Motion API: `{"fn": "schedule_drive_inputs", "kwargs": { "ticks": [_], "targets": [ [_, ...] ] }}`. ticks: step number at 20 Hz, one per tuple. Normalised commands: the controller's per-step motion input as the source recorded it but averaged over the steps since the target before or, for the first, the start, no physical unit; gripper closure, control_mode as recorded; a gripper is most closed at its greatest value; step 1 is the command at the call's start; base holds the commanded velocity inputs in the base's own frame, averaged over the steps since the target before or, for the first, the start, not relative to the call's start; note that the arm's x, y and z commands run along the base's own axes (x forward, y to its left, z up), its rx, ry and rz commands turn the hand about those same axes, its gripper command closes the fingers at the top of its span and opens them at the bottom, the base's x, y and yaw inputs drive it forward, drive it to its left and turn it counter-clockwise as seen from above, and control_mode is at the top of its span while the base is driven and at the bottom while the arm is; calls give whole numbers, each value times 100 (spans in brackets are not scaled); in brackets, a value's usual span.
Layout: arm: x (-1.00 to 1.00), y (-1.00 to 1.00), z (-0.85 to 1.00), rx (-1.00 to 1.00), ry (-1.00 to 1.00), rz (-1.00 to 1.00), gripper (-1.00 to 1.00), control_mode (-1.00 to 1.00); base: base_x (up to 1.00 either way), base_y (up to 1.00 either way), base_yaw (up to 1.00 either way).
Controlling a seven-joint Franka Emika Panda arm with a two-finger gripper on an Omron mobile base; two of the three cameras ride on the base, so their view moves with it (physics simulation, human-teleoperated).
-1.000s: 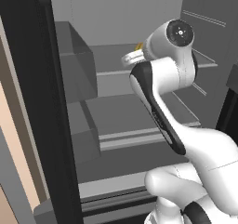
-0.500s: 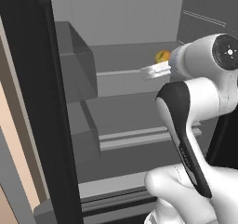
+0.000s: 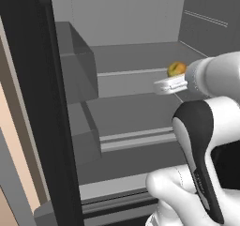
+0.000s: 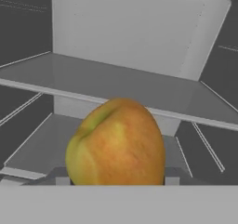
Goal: Place the cold items (apple and kiwi) from the fridge in one tupperware on the dining counter. Place the warm items (hot dog and kebab skewer) in the stove area in another tupperware.
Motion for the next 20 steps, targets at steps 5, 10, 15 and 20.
{"fn": "schedule_drive_inputs", "kwargs": {
  "ticks": [5, 10, 15, 20],
  "targets": [
    [-29, -4, -5, 1, -4, -2, 100, 100, -59, 0, -5],
    [0, 0, 0, 0, 0, 0, 100, 100, -100, 0, -11],
    [0, 0, 0, 0, 0, 0, 100, 100, -94, 7, -28],
    [0, 0, 0, 0, 0, 0, 100, 100, -67, 18, -47]
  ]
}}
